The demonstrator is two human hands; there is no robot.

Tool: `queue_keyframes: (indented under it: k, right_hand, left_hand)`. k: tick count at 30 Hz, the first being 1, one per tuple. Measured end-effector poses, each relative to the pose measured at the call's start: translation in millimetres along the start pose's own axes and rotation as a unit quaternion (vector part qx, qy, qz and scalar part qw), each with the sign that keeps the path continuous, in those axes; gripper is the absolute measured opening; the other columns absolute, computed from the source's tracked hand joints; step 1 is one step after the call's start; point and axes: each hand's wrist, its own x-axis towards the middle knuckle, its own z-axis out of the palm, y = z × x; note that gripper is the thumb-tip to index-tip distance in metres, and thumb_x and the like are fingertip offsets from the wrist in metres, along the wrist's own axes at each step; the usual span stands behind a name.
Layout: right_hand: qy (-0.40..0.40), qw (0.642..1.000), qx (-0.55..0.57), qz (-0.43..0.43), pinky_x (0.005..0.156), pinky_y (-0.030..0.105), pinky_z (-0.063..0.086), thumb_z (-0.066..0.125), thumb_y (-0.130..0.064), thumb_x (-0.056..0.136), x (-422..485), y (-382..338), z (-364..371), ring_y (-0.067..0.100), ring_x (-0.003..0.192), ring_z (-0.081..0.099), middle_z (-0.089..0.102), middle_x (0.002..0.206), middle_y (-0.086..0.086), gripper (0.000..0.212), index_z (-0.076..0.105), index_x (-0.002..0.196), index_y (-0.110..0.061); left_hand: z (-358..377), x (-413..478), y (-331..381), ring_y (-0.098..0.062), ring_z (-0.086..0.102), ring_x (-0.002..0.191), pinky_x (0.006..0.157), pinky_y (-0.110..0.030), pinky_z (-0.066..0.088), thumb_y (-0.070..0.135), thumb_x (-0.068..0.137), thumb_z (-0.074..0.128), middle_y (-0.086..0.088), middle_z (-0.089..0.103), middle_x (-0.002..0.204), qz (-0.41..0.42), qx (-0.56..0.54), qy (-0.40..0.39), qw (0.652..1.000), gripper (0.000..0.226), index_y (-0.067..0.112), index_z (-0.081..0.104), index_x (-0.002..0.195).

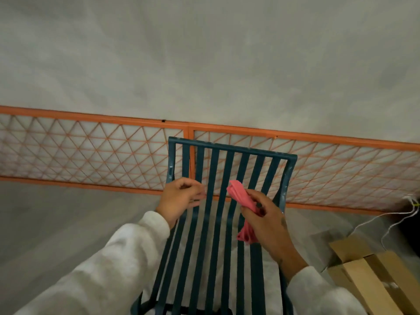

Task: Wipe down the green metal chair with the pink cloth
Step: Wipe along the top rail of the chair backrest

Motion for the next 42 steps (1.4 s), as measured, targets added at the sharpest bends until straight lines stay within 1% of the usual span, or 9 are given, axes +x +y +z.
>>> queue_keyframes:
  k: [7, 13, 18, 22, 28, 32, 36, 38, 42]
  right_hand:
    - [-0.062, 0.996, 0.052, -0.023, 0.064, 0.020, 0.058, 0.065, -0.027, 0.093, 59, -25, 6, 0.013, 0.081, 0.070, 0.057, 0.115, -0.009, 0.045, 0.052, 0.132, -0.043]
    - [-0.096, 0.995, 0.011, -0.037, 0.059, 0.011, 0.050, 0.062, -0.032, 0.094, 103, -44, 30, 0.007, 0.087, 0.065, 0.055, 0.119, -0.010, 0.046, 0.048, 0.136, -0.045]
    - [-0.093, 0.995, -0.003, -0.021, 0.056, 0.010, 0.049, 0.062, -0.029, 0.095, 133, -52, 51, 0.006, 0.077, 0.065, 0.057, 0.112, -0.011, 0.046, 0.049, 0.136, -0.044]
    - [-0.082, 0.996, -0.027, -0.017, 0.056, 0.004, 0.045, 0.062, -0.028, 0.096, 160, -63, 69, -0.005, 0.075, 0.063, 0.060, 0.110, -0.009, 0.044, 0.052, 0.136, -0.042]
    - [-0.067, 0.993, -0.085, -0.048, 0.061, 0.004, 0.045, 0.062, -0.029, 0.095, 224, -86, 105, -0.001, 0.089, 0.059, 0.054, 0.121, -0.011, 0.047, 0.050, 0.138, -0.042]
    - [-0.078, 0.986, -0.127, -0.072, 0.062, -0.005, 0.039, 0.060, -0.025, 0.096, 259, -97, 134, -0.002, 0.086, 0.054, 0.049, 0.114, -0.010, 0.048, 0.048, 0.140, -0.042]
    - [-0.093, 0.978, -0.157, -0.099, 0.067, 0.007, 0.049, 0.061, -0.021, 0.095, 282, -94, 160, 0.005, 0.086, 0.059, 0.050, 0.121, -0.007, 0.051, 0.048, 0.139, -0.042]
    - [-0.096, 0.972, -0.181, -0.116, 0.079, 0.019, 0.055, 0.061, -0.020, 0.094, 291, -89, 173, 0.008, 0.094, 0.059, 0.050, 0.126, -0.004, 0.051, 0.050, 0.139, -0.040]
    - [-0.098, 0.958, -0.234, -0.138, 0.100, 0.031, 0.048, 0.060, -0.014, 0.094, 302, -85, 194, 0.018, 0.113, 0.052, 0.048, 0.131, 0.000, 0.047, 0.056, 0.137, -0.031]
  left_hand:
    - [1, 23, 15, -0.022, 0.073, 0.091, 0.082, -0.032, 0.059, 0.015, 0.089, 0.066, -0.013, 0.073, 0.101, 0.029, 0.029, 0.076, 0.996, 0.013, 0.007, 0.068, 0.100]
    - [-19, 55, 31, -0.019, 0.073, 0.088, 0.084, -0.034, 0.058, 0.015, 0.088, 0.068, -0.009, 0.073, 0.100, 0.045, 0.045, 0.120, 0.991, 0.012, 0.011, 0.067, 0.099]
    - [-51, 106, 29, -0.018, 0.072, 0.090, 0.089, -0.040, 0.057, 0.017, 0.087, 0.068, -0.002, 0.072, 0.099, 0.053, 0.084, 0.123, 0.987, 0.014, 0.018, 0.068, 0.101]
    - [-75, 147, 30, -0.012, 0.066, 0.096, 0.093, -0.034, 0.053, 0.017, 0.085, 0.070, 0.002, 0.071, 0.101, 0.078, 0.145, 0.133, 0.977, 0.022, 0.016, 0.069, 0.107]
    - [-106, 214, 32, -0.005, 0.060, 0.092, 0.067, -0.013, 0.042, 0.016, 0.085, 0.070, 0.009, 0.061, 0.113, 0.083, 0.212, 0.124, 0.966, 0.038, 0.020, 0.061, 0.121]
    - [-117, 246, 28, -0.021, 0.055, 0.119, 0.095, -0.035, 0.046, 0.013, 0.087, 0.067, -0.001, 0.057, 0.131, 0.089, 0.258, 0.102, 0.957, 0.046, 0.020, 0.054, 0.131]
    - [-123, 273, 23, -0.022, 0.055, 0.120, 0.095, -0.031, 0.044, 0.007, 0.087, 0.066, -0.002, 0.056, 0.134, 0.103, 0.276, 0.076, 0.952, 0.052, 0.018, 0.051, 0.136]
    - [-128, 285, 16, -0.020, 0.058, 0.116, 0.096, -0.031, 0.047, 0.007, 0.086, 0.066, -0.001, 0.061, 0.128, 0.114, 0.284, 0.057, 0.950, 0.050, 0.020, 0.054, 0.132]
    - [-133, 298, 11, -0.017, 0.065, 0.100, 0.092, -0.035, 0.053, 0.012, 0.086, 0.068, -0.001, 0.069, 0.115, 0.128, 0.289, 0.042, 0.948, 0.037, 0.018, 0.061, 0.122]
